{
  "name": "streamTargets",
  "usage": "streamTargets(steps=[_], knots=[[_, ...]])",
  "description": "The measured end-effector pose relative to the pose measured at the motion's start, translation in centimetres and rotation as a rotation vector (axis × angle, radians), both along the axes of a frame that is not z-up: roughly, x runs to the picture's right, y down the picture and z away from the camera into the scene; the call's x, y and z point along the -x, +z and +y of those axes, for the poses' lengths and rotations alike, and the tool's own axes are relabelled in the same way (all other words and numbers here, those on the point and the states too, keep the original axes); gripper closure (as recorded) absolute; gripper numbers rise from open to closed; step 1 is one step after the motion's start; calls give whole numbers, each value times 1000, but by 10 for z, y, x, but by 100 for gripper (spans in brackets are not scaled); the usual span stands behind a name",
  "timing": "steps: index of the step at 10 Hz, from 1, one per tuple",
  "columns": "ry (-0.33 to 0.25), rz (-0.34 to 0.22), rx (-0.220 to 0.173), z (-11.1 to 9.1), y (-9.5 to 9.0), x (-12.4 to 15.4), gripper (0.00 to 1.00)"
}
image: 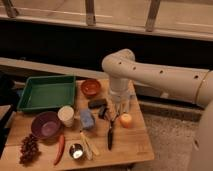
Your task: Place fork in table surface
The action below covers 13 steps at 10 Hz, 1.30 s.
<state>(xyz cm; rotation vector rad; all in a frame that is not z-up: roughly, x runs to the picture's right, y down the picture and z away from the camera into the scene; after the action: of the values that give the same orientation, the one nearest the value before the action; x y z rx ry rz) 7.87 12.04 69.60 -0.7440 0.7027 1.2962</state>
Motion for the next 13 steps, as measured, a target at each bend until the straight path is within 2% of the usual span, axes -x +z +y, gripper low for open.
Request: streamTargets(steps=[3,5,7,9,13], knots=[[-25,54,123,35,17,-20,100],[-25,83,170,52,24,-32,100],[28,94,200,63,28,-42,98],[71,78,204,64,33,-36,80],[125,-15,191,53,45,4,38]])
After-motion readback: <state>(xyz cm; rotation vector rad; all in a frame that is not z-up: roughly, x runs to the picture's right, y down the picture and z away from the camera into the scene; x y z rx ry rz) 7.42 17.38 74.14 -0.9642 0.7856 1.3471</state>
